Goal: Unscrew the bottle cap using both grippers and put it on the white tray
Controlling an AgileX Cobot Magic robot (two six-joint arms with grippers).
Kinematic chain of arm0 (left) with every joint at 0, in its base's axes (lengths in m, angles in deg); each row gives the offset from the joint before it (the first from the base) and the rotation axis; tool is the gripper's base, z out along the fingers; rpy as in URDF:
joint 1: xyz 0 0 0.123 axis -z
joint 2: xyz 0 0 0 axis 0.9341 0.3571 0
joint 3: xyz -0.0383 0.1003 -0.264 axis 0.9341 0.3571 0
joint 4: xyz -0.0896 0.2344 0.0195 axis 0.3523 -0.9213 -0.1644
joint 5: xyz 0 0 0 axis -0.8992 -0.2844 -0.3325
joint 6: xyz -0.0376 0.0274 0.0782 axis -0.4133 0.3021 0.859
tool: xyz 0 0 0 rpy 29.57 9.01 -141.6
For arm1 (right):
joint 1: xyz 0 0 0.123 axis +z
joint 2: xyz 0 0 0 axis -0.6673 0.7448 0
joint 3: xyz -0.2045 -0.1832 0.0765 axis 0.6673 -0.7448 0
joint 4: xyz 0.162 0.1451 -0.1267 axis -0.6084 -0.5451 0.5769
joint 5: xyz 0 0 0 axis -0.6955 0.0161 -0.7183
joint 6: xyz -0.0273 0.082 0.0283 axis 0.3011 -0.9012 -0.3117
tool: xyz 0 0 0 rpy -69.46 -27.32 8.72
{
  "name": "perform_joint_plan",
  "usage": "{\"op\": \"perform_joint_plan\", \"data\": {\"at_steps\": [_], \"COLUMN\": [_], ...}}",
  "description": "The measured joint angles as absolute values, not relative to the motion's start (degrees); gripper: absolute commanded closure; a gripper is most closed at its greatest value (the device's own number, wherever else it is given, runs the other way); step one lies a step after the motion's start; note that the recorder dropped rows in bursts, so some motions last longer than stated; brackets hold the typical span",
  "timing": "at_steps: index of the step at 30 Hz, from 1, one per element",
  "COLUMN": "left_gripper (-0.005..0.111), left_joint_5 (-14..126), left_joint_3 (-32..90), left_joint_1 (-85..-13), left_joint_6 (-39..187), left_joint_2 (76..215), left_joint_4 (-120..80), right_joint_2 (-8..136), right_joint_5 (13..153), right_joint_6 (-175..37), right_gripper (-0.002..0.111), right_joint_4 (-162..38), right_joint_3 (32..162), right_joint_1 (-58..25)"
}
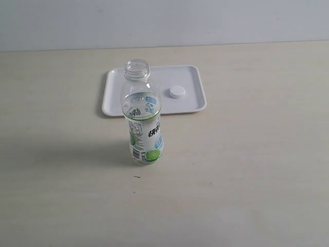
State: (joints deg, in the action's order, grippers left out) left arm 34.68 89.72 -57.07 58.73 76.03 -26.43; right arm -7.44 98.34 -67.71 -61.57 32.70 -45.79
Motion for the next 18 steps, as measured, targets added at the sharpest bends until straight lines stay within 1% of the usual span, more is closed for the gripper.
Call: {"op": "perform_joint_plan", "data": {"at_steps": [18], "left_gripper": [0.107], "left_joint_5": [34.7], "left_joint_3": [89.7], "left_joint_1": [-57.1], "left_joint_6": [58.7], "left_joint_2": [76.0], "left_joint_4": [-26.4], "right_joint_2": [-7.4], "right_joint_5": [100.7], "right_joint_6": [-69.8], "right_gripper": [0.108], "right_joint_4": [-61.6], "right_joint_3": [32.7], "right_joint_1": [-45.8]}}
